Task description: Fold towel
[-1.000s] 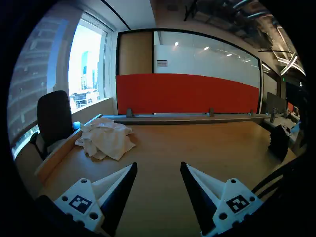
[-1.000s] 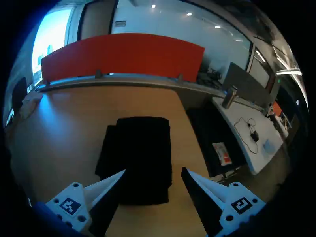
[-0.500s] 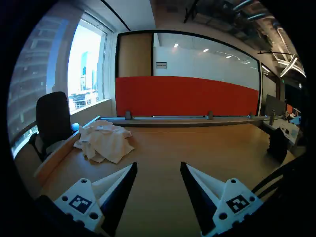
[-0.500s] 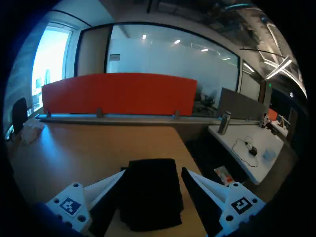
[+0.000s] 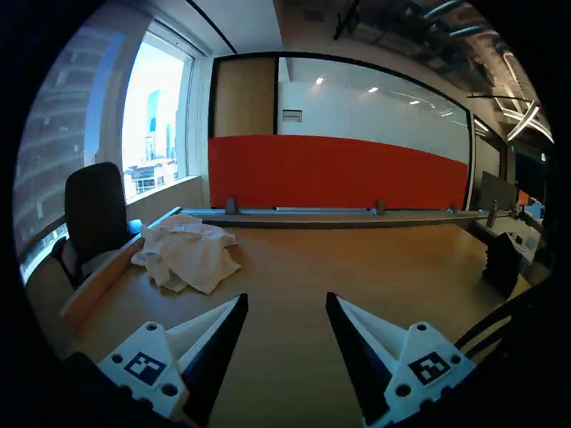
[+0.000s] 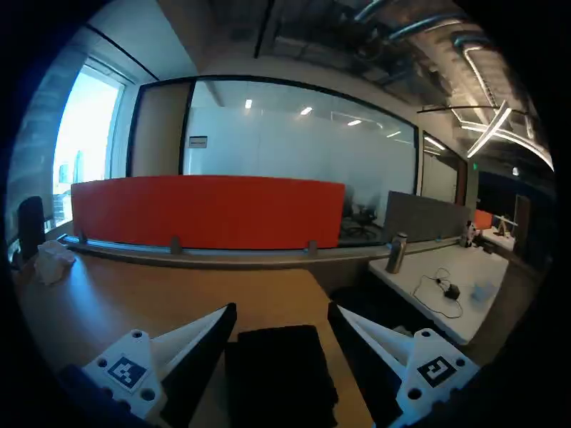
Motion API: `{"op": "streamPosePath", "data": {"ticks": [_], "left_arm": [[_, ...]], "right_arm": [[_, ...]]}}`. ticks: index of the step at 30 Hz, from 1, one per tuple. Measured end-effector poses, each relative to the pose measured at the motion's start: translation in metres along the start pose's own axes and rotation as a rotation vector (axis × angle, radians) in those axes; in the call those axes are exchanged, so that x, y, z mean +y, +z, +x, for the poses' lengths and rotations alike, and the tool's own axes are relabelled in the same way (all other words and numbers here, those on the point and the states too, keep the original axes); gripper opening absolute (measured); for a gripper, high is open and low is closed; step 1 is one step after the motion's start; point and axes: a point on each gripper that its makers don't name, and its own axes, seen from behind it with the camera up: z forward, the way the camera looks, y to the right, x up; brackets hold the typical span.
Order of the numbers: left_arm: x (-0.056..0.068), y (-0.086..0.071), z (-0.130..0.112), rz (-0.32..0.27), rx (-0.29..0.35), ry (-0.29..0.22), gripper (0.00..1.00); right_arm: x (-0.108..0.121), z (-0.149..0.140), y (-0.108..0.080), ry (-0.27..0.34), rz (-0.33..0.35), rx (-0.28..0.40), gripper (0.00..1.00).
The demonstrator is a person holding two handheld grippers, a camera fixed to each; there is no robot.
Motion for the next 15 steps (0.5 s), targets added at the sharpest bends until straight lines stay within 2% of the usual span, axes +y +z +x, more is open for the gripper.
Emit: {"op": "streamPosePath", "data": {"ticks": [6,15], "left_arm": [[0.001,0.004,0.010,-0.001,0.017,-0.008,0.80],[0.002,0.012,0.028,0.003,0.049,-0.042,0.80]], "right_arm": [[-0.019,0.013,0.000,-0.016,0.028,0.037,0.99],[-0.051,0.037,-0.001,0.028,0.065,0.102,0.99]]}}
